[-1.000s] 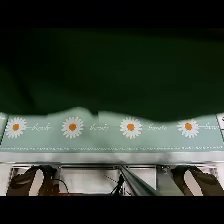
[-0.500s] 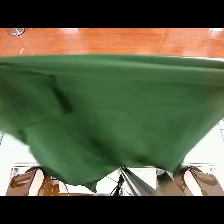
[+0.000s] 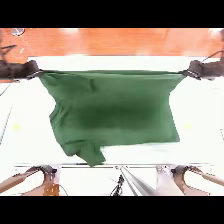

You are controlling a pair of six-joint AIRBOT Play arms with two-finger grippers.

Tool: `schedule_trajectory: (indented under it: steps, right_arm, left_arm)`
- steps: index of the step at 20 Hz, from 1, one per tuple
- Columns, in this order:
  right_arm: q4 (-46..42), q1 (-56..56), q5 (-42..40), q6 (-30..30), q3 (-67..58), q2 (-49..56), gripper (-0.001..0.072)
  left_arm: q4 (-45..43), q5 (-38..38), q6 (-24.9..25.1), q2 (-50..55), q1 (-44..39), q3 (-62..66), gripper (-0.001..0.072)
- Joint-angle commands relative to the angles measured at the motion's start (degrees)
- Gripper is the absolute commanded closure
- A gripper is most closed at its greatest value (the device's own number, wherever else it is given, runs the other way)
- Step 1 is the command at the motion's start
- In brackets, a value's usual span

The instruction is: Fold the shirts.

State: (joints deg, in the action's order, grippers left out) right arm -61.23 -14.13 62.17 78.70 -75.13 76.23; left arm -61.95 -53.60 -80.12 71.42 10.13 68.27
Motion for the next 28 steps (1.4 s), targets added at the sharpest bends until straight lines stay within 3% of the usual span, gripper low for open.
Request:
schedule_trajectory:
  steps: [1,4,7,11,13,16,17,18,19,20,24,26,28]
  right_arm:
    - [4.68,-0.04,-2.23,-0.52,-9.14,15.80,0.0693]
    - [5.22,-0.04,-1.81,0.15,-13.81,22.03,0.0693]
    - [4.17,-0.57,-0.48,-0.11,-14.45,23.06,0.0693]
    - [1.68,-1.81,9.81,-2.01,-14.36,22.80,0.0693]
    - [-3.39,-1.73,14.32,-1.81,-13.35,22.80,0.0692]
    - [-3.98,-1.70,13.60,-1.36,-9.03,22.80,0.0692]
    - [-2.36,-1.70,12.09,-1.42,-7.39,22.80,0.0669]
    - [-1.18,-1.70,11.74,-1.40,-6.12,22.80,0.0455]
    - [-0.37,-1.70,12.46,-1.38,-5.44,22.77,0.0145]
    - [-0.42,-1.77,14.25,-1.38,-5.62,22.62,0.0082]
    - [-4.15,-7.85,22.23,-0.76,-6.62,16.83,0.0082]
    - [-5.29,-11.91,19.54,-0.55,-1.42,9.90,0.0082]
    - [-4.72,-14.82,11.85,-0.61,10.08,0.87,0.0082]
  left_arm:
    - [1.66,1.97,-4.35,15.06,-3.93,6.05,0.0669]
    - [1.81,0.02,-8.48,21.09,-5.57,9.25,0.0668]
    - [1.95,-2.16,-9.05,21.14,-4.83,9.33,0.0668]
    - [0.48,-14.58,-2.62,20.70,-3.69,9.07,0.0668]
    - [-1.73,-20.17,-2.34,21.33,-3.78,7.89,0.0668]
    - [-2.29,-21.42,-1.53,22.12,-3.74,4.76,0.0667]
    - [-2.32,-21.73,-1.84,22.71,-3.91,4.48,0.0599]
    - [-2.29,-22.64,-2.69,23.19,-4.15,4.55,0.0363]
    - [-2.32,-23.85,-2.62,23.26,-4.35,4.57,-0.0003]
    - [-2.58,-25.38,-2.60,23.06,-4.11,4.74,0.0002]
    - [-5.20,-31.50,-2.58,17.14,1.01,3.56,0.0003]
    - [-5.35,-29.66,-1.18,9.77,4.74,-4.04,0.0003]
    - [-5.81,-26.18,-0.33,2.16,8.63,-15.63,0.0003]
